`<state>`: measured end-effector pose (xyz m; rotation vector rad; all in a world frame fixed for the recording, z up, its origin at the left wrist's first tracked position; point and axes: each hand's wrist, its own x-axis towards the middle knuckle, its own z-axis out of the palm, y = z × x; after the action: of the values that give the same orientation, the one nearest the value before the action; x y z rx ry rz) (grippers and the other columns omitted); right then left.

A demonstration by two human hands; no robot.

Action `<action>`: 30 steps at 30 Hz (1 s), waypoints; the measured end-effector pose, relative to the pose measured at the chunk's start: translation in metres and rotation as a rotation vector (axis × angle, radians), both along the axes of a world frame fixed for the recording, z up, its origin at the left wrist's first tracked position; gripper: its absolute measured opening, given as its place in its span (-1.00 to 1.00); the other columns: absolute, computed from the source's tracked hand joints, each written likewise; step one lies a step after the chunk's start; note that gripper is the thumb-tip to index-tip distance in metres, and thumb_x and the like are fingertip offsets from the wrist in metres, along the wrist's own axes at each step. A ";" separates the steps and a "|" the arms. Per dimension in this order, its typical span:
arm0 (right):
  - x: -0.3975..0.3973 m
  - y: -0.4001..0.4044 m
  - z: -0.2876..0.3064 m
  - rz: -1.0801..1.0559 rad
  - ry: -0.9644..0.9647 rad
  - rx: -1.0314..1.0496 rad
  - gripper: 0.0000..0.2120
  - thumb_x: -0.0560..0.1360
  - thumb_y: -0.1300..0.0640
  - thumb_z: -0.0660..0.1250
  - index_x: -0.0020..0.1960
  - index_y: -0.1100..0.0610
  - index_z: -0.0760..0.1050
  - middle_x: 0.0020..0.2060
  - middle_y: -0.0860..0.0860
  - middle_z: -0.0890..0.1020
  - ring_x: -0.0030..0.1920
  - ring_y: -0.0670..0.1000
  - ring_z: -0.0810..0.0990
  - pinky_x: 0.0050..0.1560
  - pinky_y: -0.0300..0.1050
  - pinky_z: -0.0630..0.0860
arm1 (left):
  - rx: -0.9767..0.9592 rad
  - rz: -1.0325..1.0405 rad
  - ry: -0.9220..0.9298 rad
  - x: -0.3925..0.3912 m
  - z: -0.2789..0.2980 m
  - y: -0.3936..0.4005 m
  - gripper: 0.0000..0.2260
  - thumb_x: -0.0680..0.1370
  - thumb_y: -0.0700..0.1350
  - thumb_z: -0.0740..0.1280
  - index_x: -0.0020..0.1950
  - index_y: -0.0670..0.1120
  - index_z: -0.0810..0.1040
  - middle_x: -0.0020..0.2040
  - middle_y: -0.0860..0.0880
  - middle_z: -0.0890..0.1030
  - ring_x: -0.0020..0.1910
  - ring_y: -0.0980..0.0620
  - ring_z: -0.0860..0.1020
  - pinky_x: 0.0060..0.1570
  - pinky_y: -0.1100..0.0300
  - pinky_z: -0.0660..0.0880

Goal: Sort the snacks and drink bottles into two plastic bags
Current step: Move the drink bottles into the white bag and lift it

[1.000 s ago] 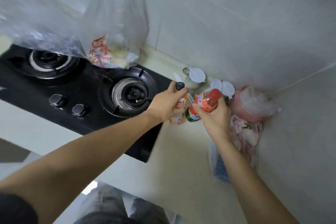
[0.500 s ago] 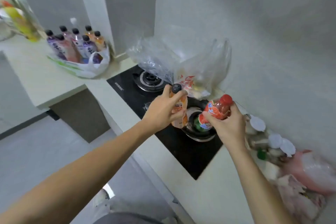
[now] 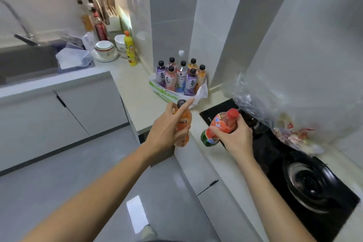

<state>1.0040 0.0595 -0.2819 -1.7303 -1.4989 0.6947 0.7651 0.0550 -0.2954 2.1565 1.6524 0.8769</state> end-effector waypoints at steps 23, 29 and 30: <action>-0.308 0.206 -0.107 0.132 0.025 -0.078 -0.38 0.26 -0.10 0.67 0.22 -0.15 0.45 0.05 -0.17 0.61 0.08 -0.04 0.59 0.13 0.04 0.59 | -0.311 0.201 -0.173 -0.272 -0.076 0.219 -0.47 0.39 -0.10 0.51 0.16 0.16 0.24 0.10 0.06 0.49 -0.06 -0.02 0.56 -0.13 -0.03 0.57; -0.358 0.252 -0.133 0.089 0.033 -0.133 -0.41 0.25 -0.14 0.65 0.17 -0.11 0.46 0.00 -0.16 0.63 0.03 -0.05 0.61 0.05 0.07 0.61 | -0.416 0.055 -0.276 -0.315 -0.095 0.283 -0.45 0.29 -0.08 0.44 0.18 0.15 0.27 0.08 0.00 0.53 -0.18 -0.20 0.61 -0.32 -0.23 0.59; -0.365 0.258 -0.137 0.071 0.035 -0.143 -0.41 0.24 -0.15 0.64 0.17 -0.11 0.46 0.00 -0.15 0.63 0.03 -0.04 0.62 0.06 0.08 0.61 | -0.414 0.045 -0.261 -0.319 -0.094 0.292 -0.46 0.30 -0.09 0.46 0.16 0.17 0.27 0.09 0.02 0.52 -0.16 -0.18 0.62 -0.29 -0.21 0.60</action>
<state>0.6394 0.3171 -0.4186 -1.7678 -1.5254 0.8837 0.4462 0.3466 -0.3898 1.6608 1.5888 0.7152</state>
